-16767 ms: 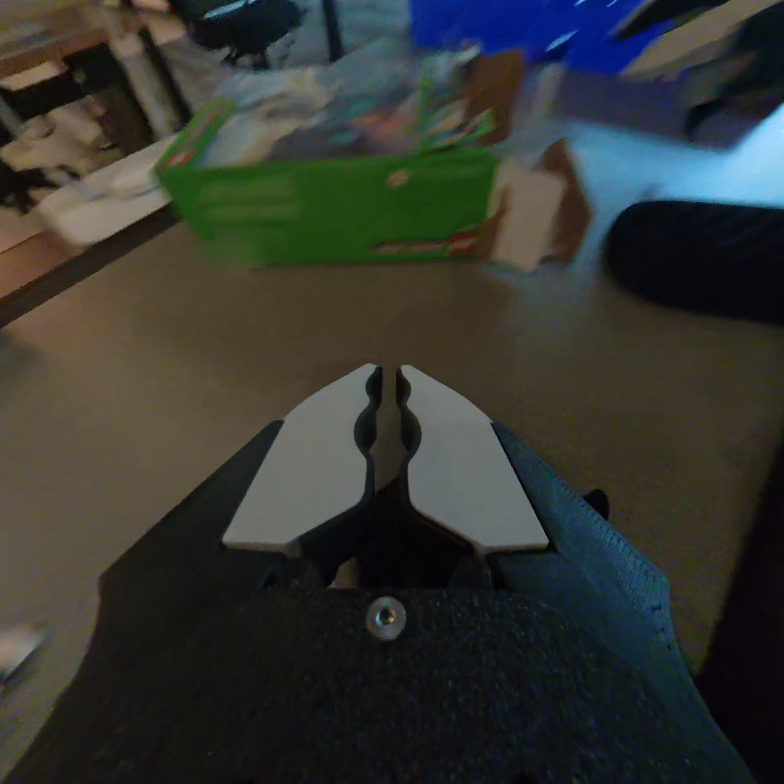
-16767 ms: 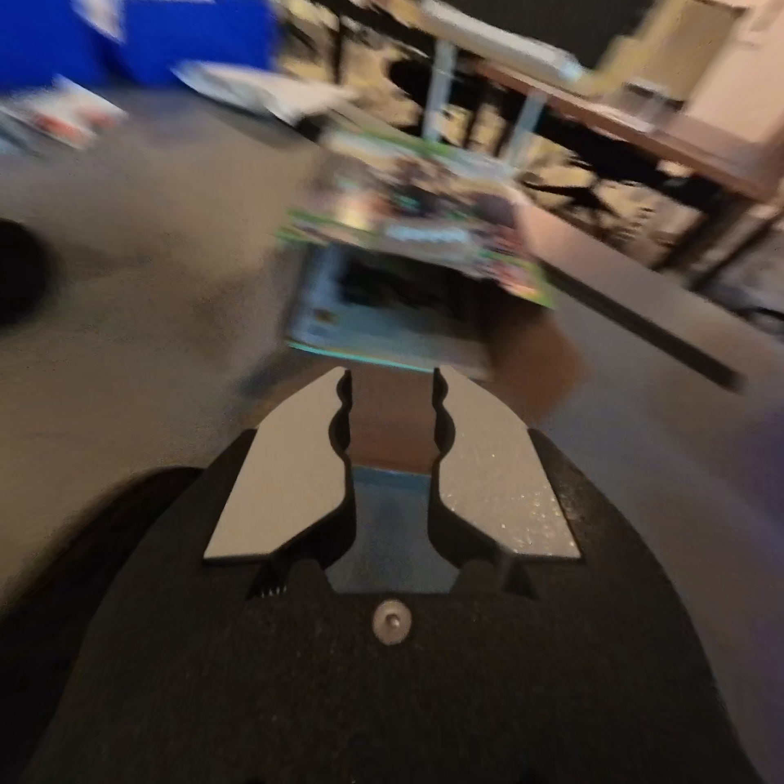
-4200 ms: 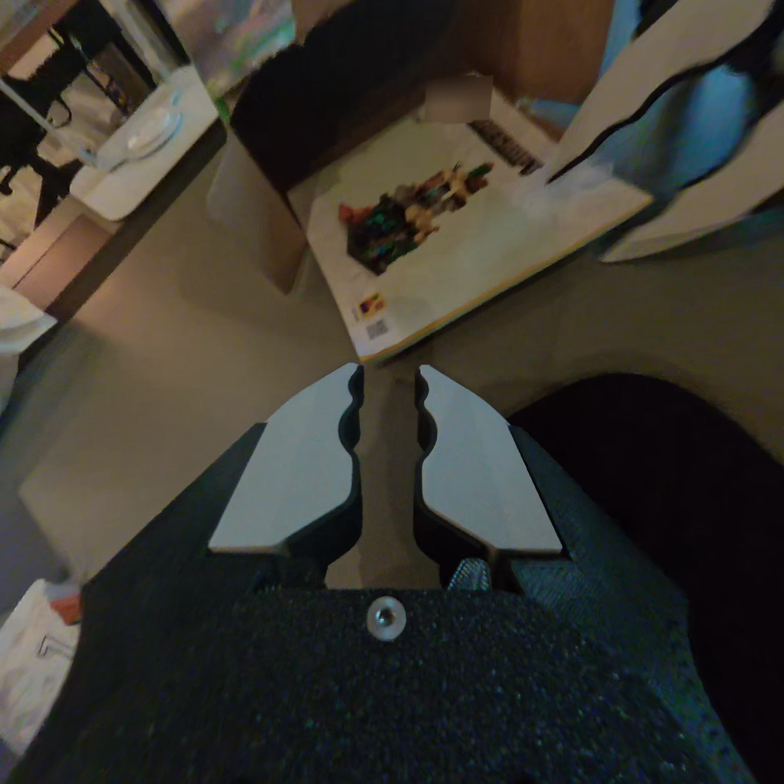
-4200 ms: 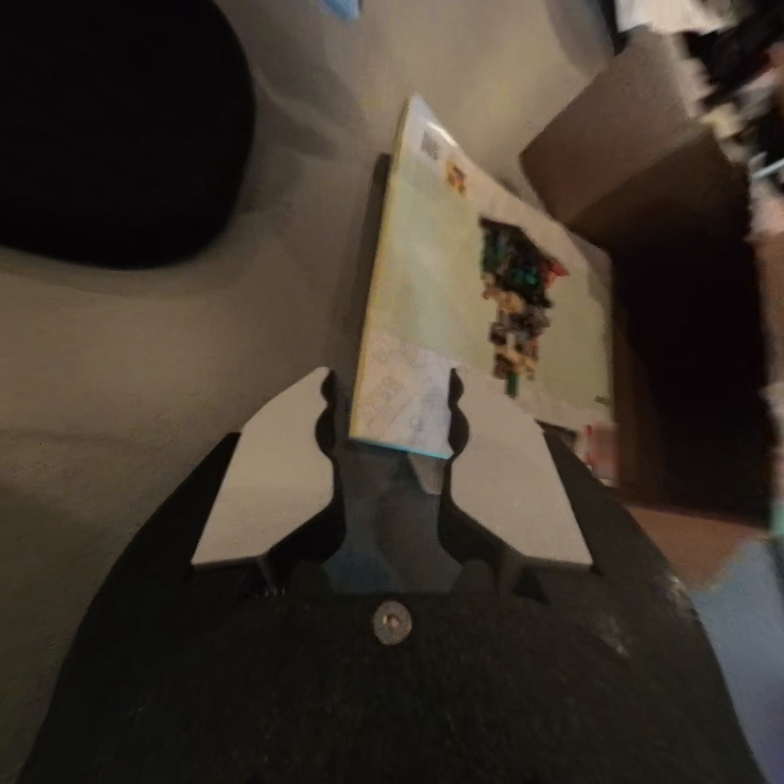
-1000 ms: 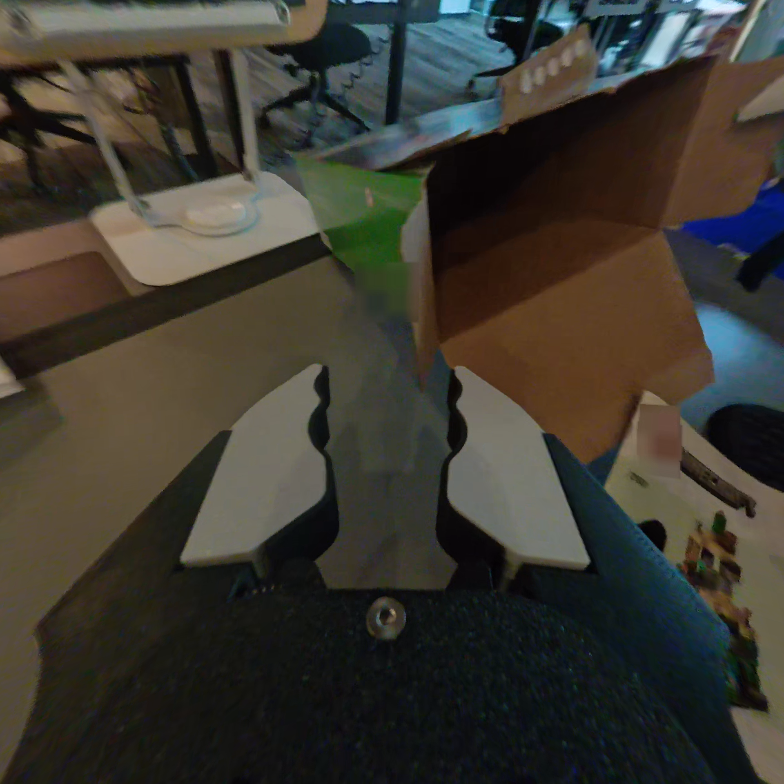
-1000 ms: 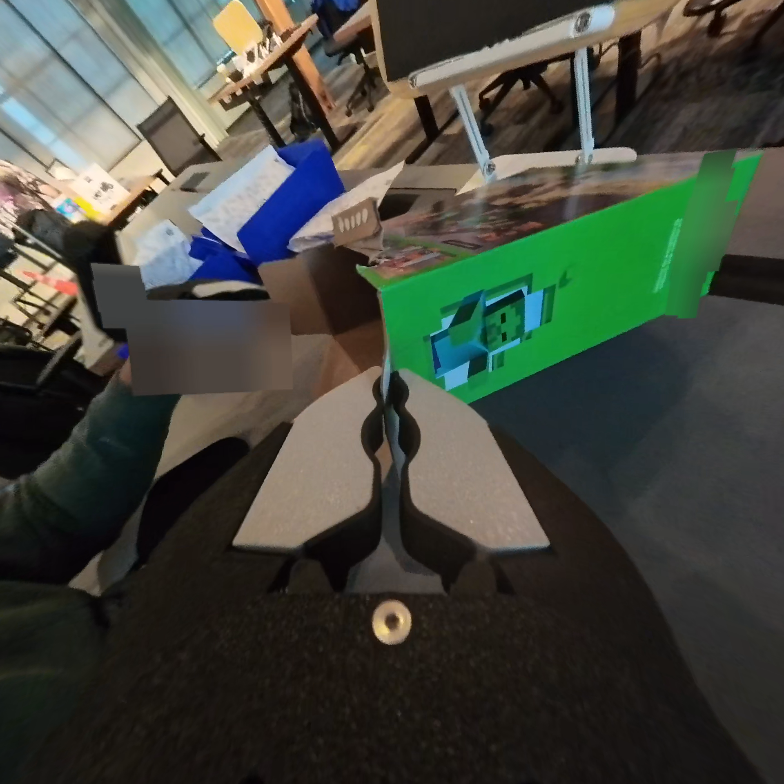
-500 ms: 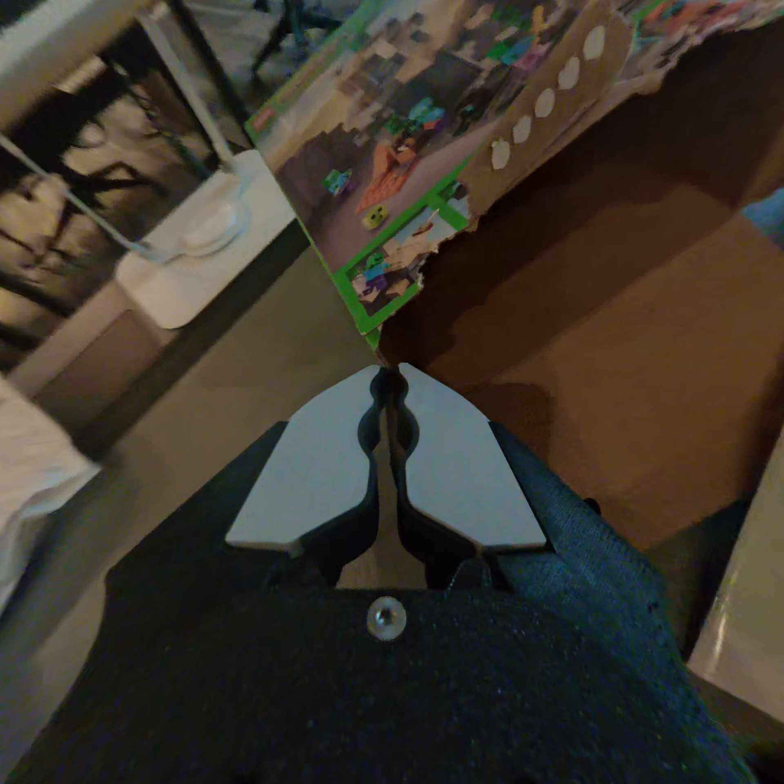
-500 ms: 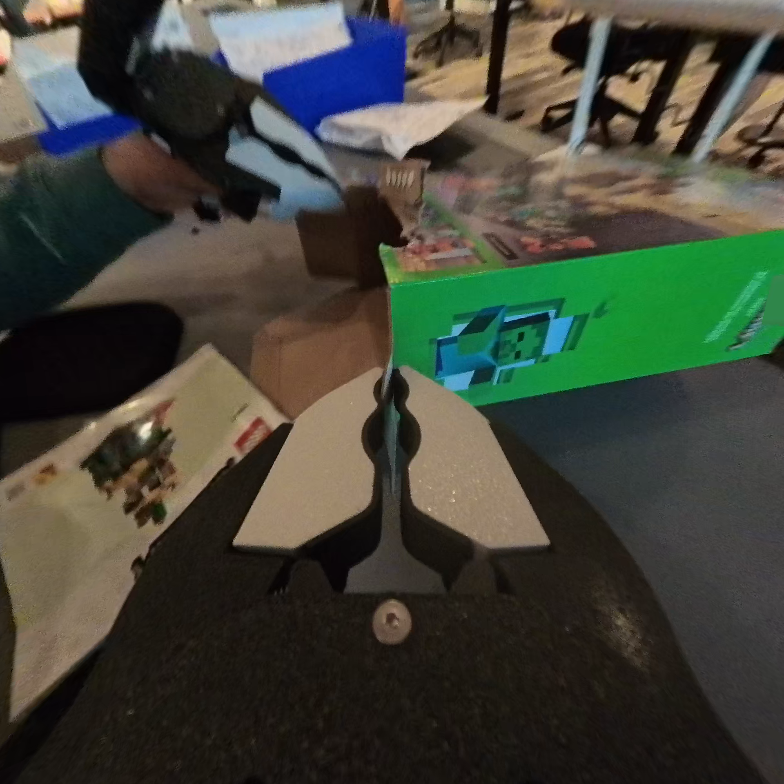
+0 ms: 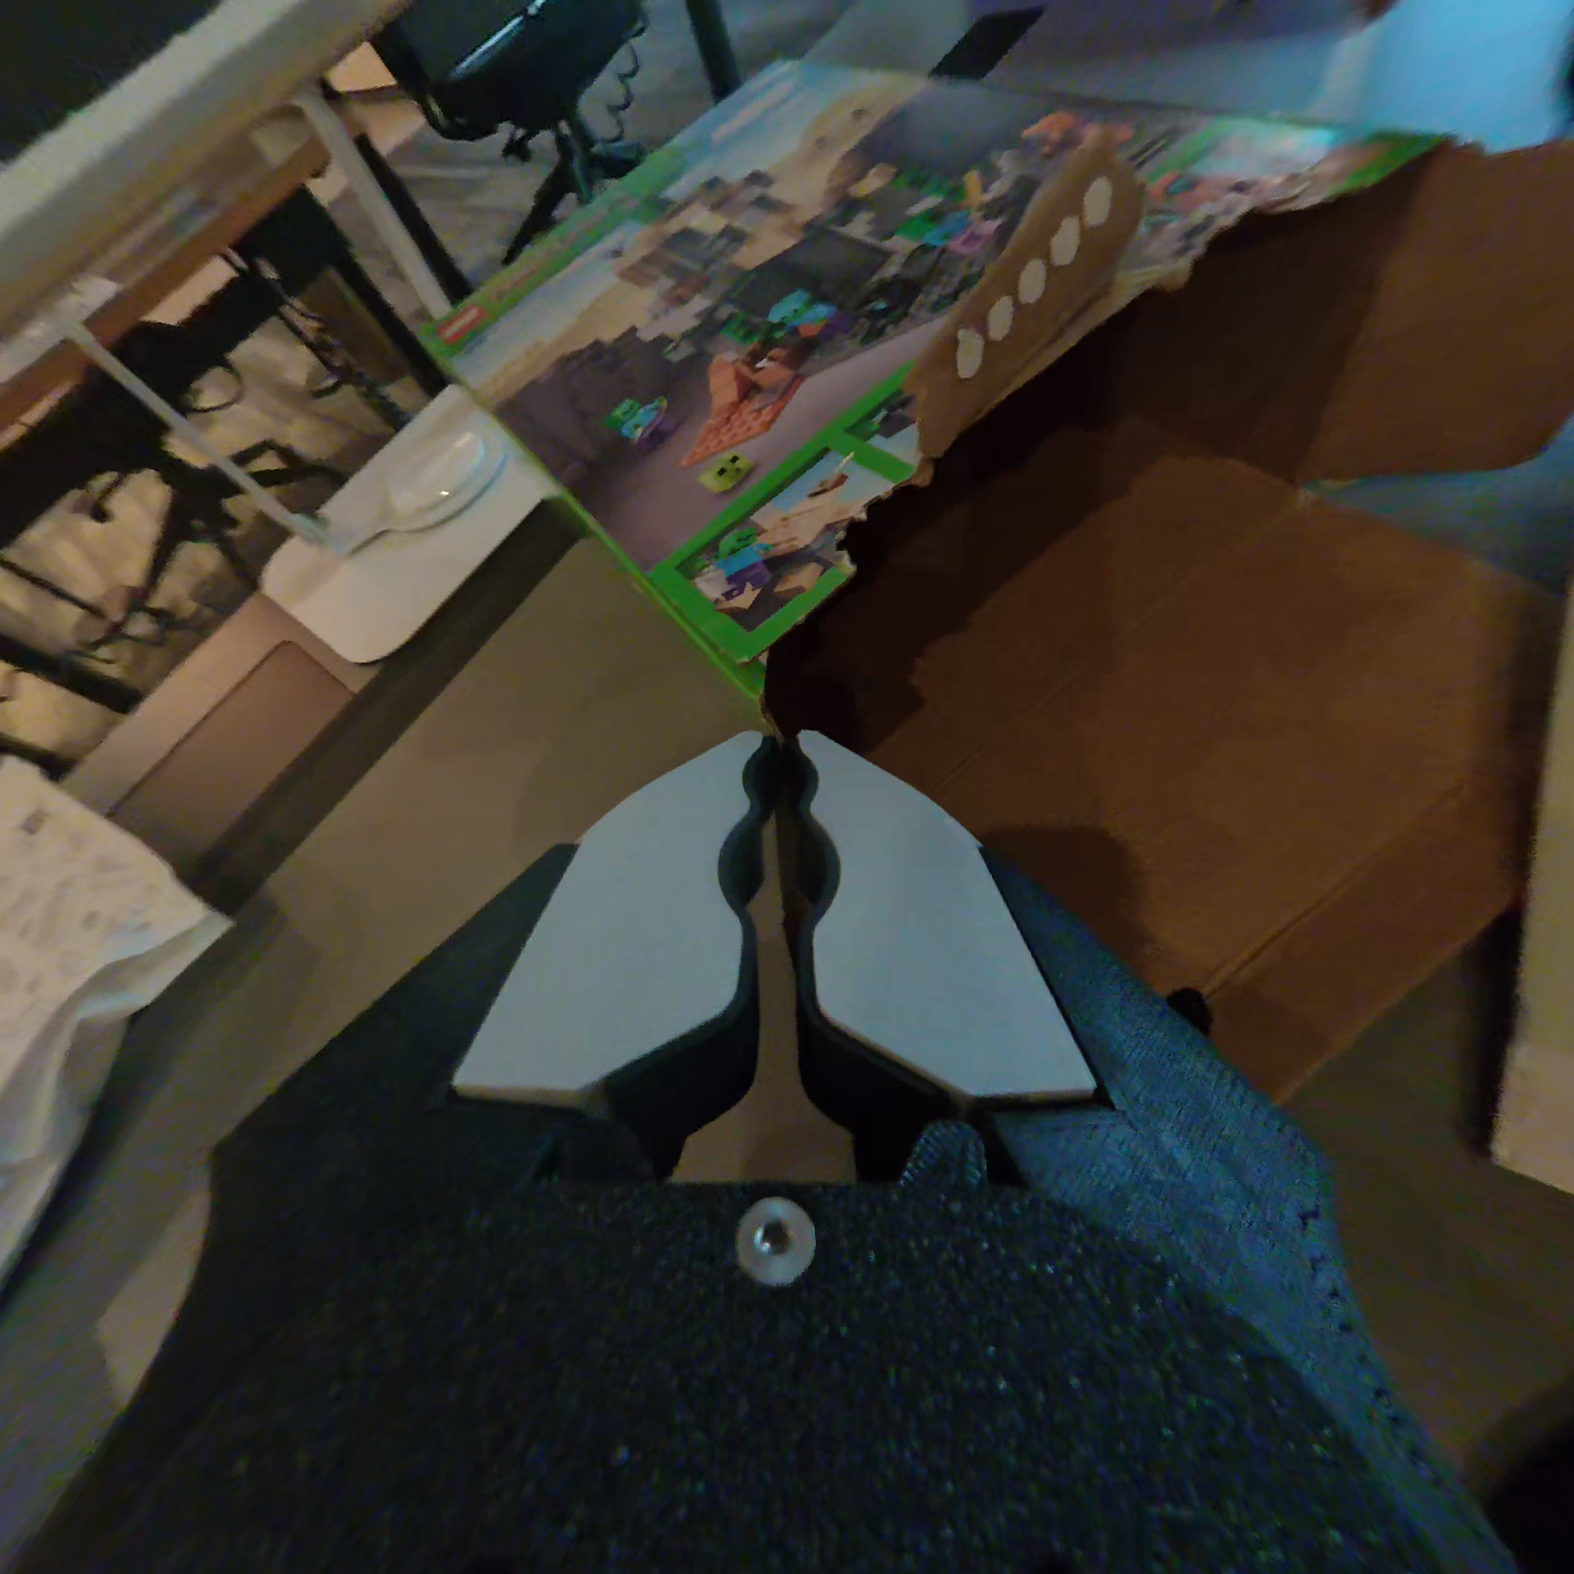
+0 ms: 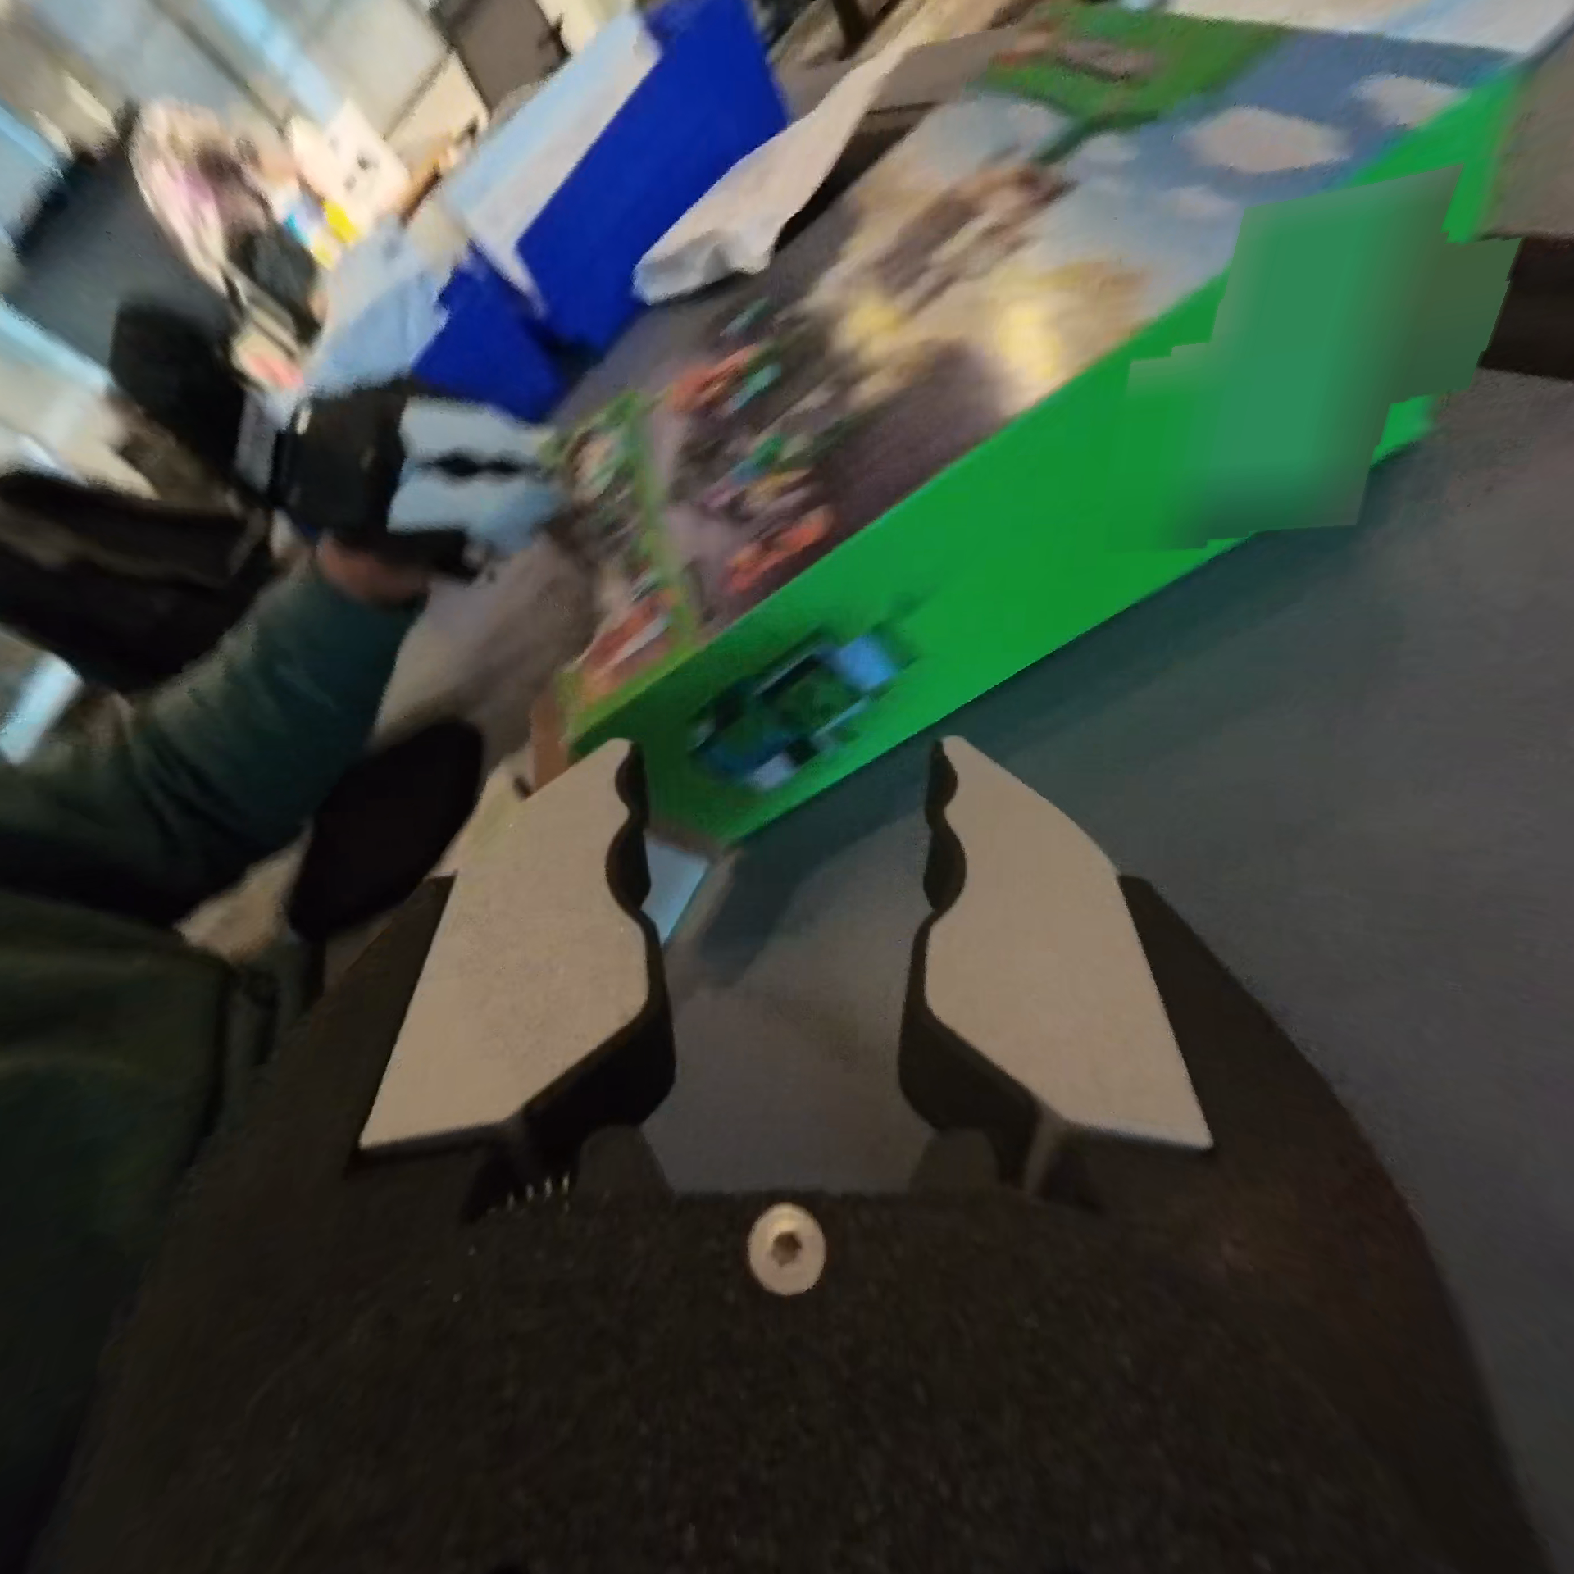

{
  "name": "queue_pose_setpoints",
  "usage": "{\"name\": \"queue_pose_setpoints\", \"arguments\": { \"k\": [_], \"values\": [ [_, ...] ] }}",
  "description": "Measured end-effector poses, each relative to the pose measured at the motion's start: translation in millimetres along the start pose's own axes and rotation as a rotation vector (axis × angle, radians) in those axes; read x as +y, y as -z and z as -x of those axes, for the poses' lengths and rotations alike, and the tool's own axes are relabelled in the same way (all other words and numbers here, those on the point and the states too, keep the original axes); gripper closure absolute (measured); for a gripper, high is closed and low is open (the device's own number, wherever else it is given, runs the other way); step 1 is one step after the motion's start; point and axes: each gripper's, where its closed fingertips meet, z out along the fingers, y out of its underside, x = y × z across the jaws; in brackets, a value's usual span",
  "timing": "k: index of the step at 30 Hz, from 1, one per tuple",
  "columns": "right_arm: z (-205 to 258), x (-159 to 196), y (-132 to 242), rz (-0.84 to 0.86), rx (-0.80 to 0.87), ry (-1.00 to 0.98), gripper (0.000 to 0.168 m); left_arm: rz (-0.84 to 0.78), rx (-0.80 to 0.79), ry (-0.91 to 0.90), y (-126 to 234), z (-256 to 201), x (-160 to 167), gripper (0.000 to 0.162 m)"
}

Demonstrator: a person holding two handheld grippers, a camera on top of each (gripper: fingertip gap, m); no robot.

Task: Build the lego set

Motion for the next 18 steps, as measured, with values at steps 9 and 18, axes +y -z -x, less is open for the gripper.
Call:
{"name": "queue_pose_setpoints", "arguments": {
  "k": [9, 18],
  "values": [
    [-30, -10, -48, -0.023, -0.085, -0.22, 0.088, -0.131, 0.276, 0.348, 56, 21, -39, 0.119],
    [-40, -4, -76, 0.043, -0.041, -0.429, 0.048, 0.155, 0.512, 0.859, -38, 56, -12, 0.075]
  ]
}}
